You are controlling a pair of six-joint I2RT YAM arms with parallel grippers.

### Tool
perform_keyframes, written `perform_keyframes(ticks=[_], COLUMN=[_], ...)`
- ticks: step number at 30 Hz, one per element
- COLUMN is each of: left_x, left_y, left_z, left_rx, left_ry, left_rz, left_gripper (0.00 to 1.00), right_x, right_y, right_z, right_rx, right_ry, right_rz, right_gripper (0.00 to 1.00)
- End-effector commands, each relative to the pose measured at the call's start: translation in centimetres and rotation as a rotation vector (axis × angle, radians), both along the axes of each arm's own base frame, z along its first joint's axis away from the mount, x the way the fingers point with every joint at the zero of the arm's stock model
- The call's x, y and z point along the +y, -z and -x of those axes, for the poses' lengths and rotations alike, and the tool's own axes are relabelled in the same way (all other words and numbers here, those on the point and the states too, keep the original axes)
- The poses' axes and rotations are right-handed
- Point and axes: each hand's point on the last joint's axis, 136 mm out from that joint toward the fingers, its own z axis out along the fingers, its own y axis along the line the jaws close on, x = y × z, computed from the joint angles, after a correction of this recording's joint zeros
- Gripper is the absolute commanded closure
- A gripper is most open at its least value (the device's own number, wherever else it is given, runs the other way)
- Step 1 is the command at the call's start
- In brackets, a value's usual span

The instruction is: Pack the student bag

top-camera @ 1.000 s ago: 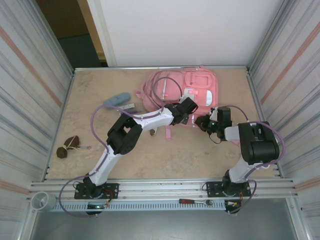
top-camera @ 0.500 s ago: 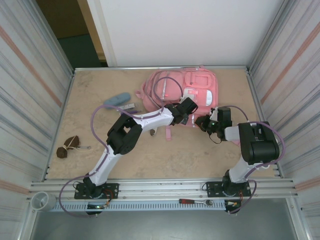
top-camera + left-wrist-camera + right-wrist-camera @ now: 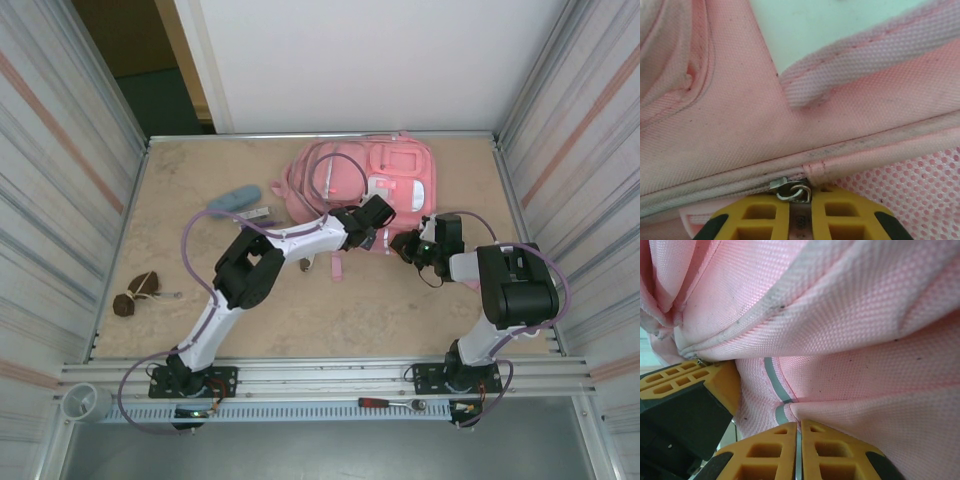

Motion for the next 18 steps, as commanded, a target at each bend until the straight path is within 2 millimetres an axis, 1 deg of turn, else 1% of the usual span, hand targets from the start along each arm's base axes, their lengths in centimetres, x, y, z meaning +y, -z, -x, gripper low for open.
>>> perform_keyframes(ticks=[1, 4, 7, 9, 11, 14, 16, 18], left_x=[0.1, -0.5, -0.5, -0.1, 0.1, 0.2, 0.3, 0.9], left_y=[-3.6, -4.2, -4.3, -3.3, -4.5, -4.8, -5.0, -4.6], left_z=[-0.6, 0.1, 0.5, 0.5, 0.4, 0.5, 0.4, 0.2], left_rx=[-0.004, 0.056, 0.099, 0.143, 0.176, 0.249, 0.263, 0.242], left_ry=[0.03, 0.086, 0.117, 0.117, 0.127, 0.146, 0.149, 0.136], left_rz=[0.143, 0.253, 0.338, 0.385, 0.488, 0.624, 0.651, 0.6], left_gripper=[1.0, 1.0, 1.0, 1.0, 1.0, 1.0, 1.0, 1.0], right_x=[-1.5, -1.8, -2.1, -2.2, -2.1, -2.1, -2.1, -2.0], right_y=[2.7, 2.6, 2.6, 2.7, 2.7, 2.5, 2.4, 2.1], right_z=[1.6, 1.6, 1.6, 1.6, 1.6, 1.5, 1.4, 1.3], right_rx=[0.111, 0.11, 0.112, 0.113, 0.115, 0.112, 0.108, 0.1], right_ry=[0.042, 0.049, 0.055, 0.057, 0.055, 0.054, 0.052, 0.046], right_rz=[0.04, 0.044, 0.05, 0.05, 0.047, 0.045, 0.043, 0.04], right_gripper=[0.91, 0.91, 0.91, 0.91, 0.91, 0.91, 0.9, 0.9])
